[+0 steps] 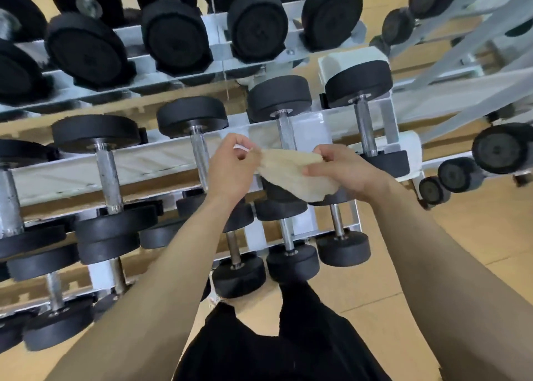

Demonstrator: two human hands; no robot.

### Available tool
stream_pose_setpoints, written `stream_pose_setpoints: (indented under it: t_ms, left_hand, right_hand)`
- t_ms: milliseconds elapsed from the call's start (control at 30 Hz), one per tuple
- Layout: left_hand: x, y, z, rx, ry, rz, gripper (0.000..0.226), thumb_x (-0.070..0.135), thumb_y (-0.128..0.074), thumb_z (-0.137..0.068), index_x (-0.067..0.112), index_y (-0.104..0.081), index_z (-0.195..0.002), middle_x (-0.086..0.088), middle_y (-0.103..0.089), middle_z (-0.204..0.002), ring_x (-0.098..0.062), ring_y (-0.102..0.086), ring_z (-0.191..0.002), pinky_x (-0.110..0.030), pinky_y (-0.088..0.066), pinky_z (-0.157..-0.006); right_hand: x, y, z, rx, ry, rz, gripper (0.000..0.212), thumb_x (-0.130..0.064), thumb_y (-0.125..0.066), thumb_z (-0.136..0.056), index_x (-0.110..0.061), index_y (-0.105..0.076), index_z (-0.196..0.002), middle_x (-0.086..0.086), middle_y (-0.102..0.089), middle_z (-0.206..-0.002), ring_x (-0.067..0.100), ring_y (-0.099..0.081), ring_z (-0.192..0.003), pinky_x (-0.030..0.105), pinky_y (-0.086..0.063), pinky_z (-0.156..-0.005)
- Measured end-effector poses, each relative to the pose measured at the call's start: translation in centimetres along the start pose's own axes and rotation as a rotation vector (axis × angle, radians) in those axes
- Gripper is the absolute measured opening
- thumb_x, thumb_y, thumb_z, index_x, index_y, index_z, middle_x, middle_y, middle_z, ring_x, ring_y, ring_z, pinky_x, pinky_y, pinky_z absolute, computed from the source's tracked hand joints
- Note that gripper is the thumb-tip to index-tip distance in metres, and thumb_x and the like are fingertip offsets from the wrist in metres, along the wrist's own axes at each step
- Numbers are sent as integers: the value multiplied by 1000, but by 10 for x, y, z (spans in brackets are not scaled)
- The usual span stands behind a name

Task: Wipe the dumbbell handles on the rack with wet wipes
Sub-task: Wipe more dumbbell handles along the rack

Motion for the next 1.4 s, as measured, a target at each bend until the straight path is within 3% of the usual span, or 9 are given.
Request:
stream_pose_setpoints:
  t_ms: [100,233,433,600,700,867,1000,1233,1400]
  left_hand:
    - [2,-24,-16,137,40,19,4,20,-61,-95,23,-62,-93,8,-59,-68,-10,-56,-61,-24,-43,-59]
    - [2,-50,-30,297,130,187,8,18,-59,-94,25,-62,-92,3,-54,-72,-12,-49,-63,-31,-44,-65]
    - [1,-68,-44,338,150,192,20,17,-64,-94,36,-67,-101,9,-68,-86,-14,-60,-68,-40,-53,-70]
    - [-14,-68,-62,360,194,317,23,5,-63,-96,21,-68,-111,4,-71,-93,4,-60,-65,-27,-52,-63]
    - [-29,-68,-67,453,263,443,23,3,-58,-97,20,-63,-111,3,-68,-94,0,-55,-56,-21,-44,-51]
    - [-47,-79,-69,499,234,357,24,4,-55,-98,23,-62,-110,8,-64,-92,-12,-64,-82,-29,-53,-78]
    - [-62,-96,-69,363,441,346,41,28,-72,-92,17,-58,-129,-1,-64,-112,-20,-66,-100,-33,-56,-92]
    - [-69,-108,-76,-101,714,626,42,51,-78,-82,20,-69,-109,4,-73,-93,-13,-67,-78,-22,-50,-57]
    - [-59,-108,-89,-100,563,726,21,31,-63,-99,17,-68,-114,-2,-74,-109,-19,-71,-95,-38,-58,-84]
  right_hand:
    - [6,31,-28,6,40,-216,20,-12,-78,-84,-21,-63,-75,-5,-68,-73,14,-67,-70,27,-51,-60]
    - [20,60,-59,-36,-13,-383,41,-8,-79,-74,-24,-66,-109,12,-71,-109,34,-73,-98,50,-59,-83]
    - [25,62,-95,-195,-9,-574,68,14,-53,-91,-33,-59,-139,5,-74,-112,23,-71,-102,37,-57,-94]
    - [32,56,-116,-216,8,-761,64,7,-49,-92,-33,-57,-140,10,-68,-130,29,-67,-113,39,-55,-94]
    - [42,56,-123,-135,-56,-721,51,6,-56,-92,-27,-66,-130,9,-74,-117,28,-72,-103,39,-60,-85]
    - [58,60,-133,17,-101,-644,57,20,-56,-85,-22,-70,-121,6,-77,-107,27,-72,-103,33,-58,-83]
    - [64,67,-140,176,-135,-766,57,17,-63,-84,-18,-65,-129,16,-69,-125,30,-70,-112,36,-56,-97]
    - [81,56,-125,-9,-453,-445,43,-20,-85,-81,-6,-68,-119,8,-79,-98,21,-77,-88,32,-60,-69]
    - [72,61,-131,-74,-263,-665,33,-6,-67,-92,-9,-65,-124,7,-74,-118,22,-72,-105,30,-59,-71]
Point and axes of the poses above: each hand's wrist, its own z-axis away from the middle knuckle, its own y-axis out of the back of the hand, x = y × z, the point moved 6 cm from there along -z, towards the middle knuckle
